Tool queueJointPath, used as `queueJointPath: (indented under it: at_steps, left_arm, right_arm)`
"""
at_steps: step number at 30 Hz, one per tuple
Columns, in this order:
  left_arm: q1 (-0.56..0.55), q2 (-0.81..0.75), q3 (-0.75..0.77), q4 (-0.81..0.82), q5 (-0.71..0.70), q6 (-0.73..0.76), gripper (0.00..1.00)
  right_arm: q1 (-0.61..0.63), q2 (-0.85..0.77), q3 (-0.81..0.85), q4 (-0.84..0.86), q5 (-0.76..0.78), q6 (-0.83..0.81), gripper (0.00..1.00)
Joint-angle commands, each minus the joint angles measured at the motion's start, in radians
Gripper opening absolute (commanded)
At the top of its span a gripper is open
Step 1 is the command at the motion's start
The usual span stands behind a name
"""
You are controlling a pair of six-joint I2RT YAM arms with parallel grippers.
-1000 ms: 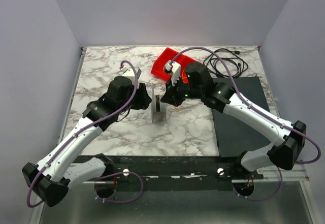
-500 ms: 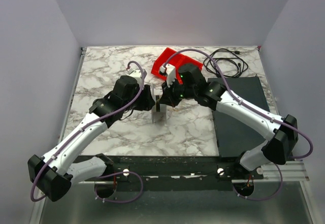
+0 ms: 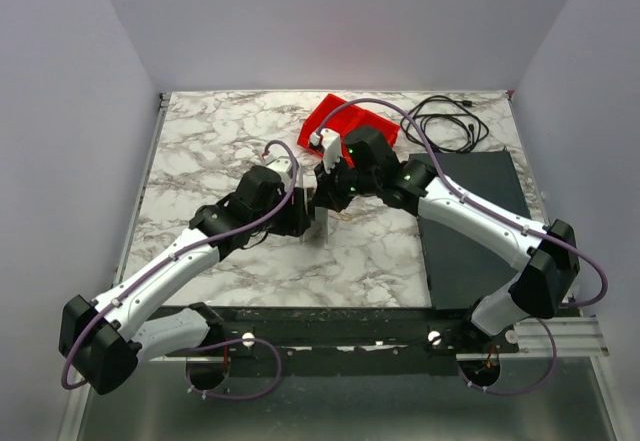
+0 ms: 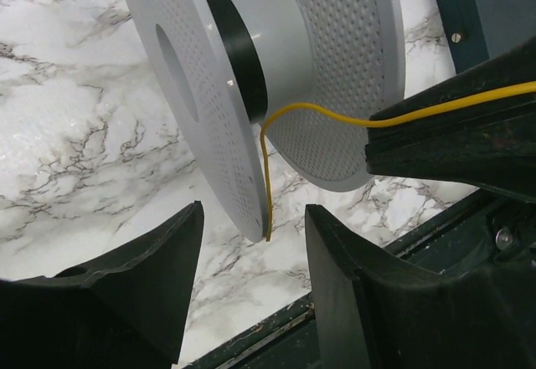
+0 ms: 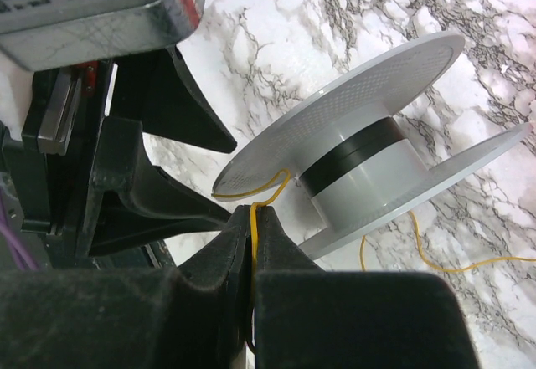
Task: Wrap the cables
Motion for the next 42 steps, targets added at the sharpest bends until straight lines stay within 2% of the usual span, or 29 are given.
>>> queueJointPath:
  at_steps: [1, 18, 28, 34, 38, 42]
  left_arm:
    - [-0.017, -0.005, -0.01, 0.056, -0.02, -0.017, 0.54]
    - [-0.106, 0.055, -0.01, 0.043, -0.203, -0.051, 0.48]
    - [-0.11, 0.082, -0.011, 0.052, -0.229, -0.063, 0.44]
    - [-0.119, 0.078, -0.028, 0.082, -0.249, -0.066, 0.44]
    - [-0.121, 0.035, -0.061, 0.145, -0.222, -0.053, 0.52]
    - [-0.12, 0.022, -0.064, 0.149, -0.221, -0.032, 0.53]
  right_arm:
    - [0.003, 0.012, 0.032, 0.03, 0.003, -0.005, 0.01]
    - [0.003, 0.035, 0.034, 0.037, 0.002, 0.001, 0.01]
    - [0.002, 0.043, 0.032, 0.039, 0.004, 0.001, 0.01]
    - [0.003, 0.046, 0.03, 0.039, -0.013, 0.002, 0.01]
    - [0.002, 0.024, 0.024, 0.042, -0.031, 0.0, 0.01]
    - [0.002, 0.009, 0.033, 0.029, -0.054, -0.006, 0.01]
